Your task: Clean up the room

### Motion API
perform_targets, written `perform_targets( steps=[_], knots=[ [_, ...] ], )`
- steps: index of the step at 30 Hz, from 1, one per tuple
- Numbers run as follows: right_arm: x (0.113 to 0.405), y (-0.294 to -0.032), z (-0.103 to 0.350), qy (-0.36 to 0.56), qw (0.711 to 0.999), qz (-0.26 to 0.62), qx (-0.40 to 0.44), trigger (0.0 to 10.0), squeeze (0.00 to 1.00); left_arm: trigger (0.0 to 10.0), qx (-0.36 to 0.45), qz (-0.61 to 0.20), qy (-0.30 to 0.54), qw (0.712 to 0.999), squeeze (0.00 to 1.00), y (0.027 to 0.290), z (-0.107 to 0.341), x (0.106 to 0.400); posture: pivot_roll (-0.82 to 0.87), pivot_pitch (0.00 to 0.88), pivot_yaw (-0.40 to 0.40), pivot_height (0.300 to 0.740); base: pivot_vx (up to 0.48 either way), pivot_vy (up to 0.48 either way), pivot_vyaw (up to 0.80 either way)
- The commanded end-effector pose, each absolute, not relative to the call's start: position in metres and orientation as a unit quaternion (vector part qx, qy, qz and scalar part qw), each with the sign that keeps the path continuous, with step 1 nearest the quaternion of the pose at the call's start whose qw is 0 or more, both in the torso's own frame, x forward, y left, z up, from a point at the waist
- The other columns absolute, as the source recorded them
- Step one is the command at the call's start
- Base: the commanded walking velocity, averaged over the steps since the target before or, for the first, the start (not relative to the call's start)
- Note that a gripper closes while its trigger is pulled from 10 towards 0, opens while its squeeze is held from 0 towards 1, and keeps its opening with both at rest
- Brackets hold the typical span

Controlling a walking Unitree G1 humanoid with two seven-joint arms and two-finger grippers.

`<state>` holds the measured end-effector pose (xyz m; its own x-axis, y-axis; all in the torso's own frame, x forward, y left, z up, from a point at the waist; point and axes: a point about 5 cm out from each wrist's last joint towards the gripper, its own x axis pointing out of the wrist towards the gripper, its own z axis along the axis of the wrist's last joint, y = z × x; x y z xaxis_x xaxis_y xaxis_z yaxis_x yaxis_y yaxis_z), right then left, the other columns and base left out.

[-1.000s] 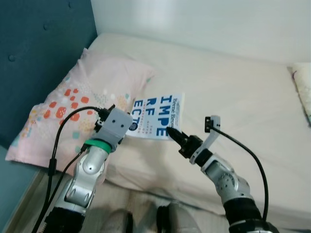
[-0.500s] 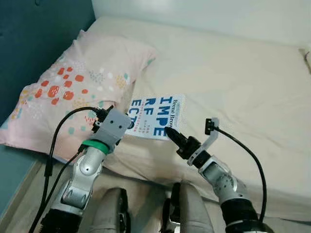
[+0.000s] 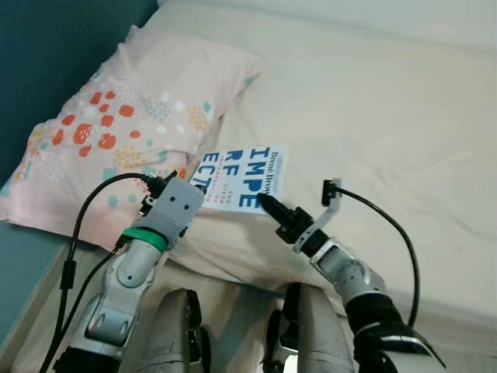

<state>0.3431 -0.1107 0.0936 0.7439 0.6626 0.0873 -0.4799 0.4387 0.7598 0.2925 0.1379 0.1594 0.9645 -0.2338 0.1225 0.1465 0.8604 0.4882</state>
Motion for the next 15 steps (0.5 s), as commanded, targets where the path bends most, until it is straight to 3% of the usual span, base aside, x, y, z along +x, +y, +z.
perform_targets(
  steps=[1, 7, 15],
  knots=[
    [0.345, -0.109, 0.091, 0.117, 0.84, 0.332, 0.413, 10.0, 0.0, 10.0, 0.241, -0.098, -0.078, 0.962, 0.0, 0.142, 0.158, 0.288, 0.11, 0.29, 0.083, 0.606, 0.0, 0.0, 0.0],
    [0.348, -0.108, 0.084, 0.15, 0.848, 0.298, 0.411, 10.0, 0.0, 10.0, 0.242, -0.093, -0.084, 0.962, 0.0, 0.145, 0.168, 0.281, 0.15, 0.326, 0.085, 0.606, 0.0, 0.0, 0.0],
    [0.351, -0.131, 0.073, 0.174, 0.892, 0.221, 0.355, 10.0, 0.0, 10.0, 0.247, -0.089, -0.071, 0.962, 0.0, 0.15, 0.168, 0.27, 0.16, 0.35, 0.092, 0.606, 0.0, 0.0, 0.0]
  ],
)
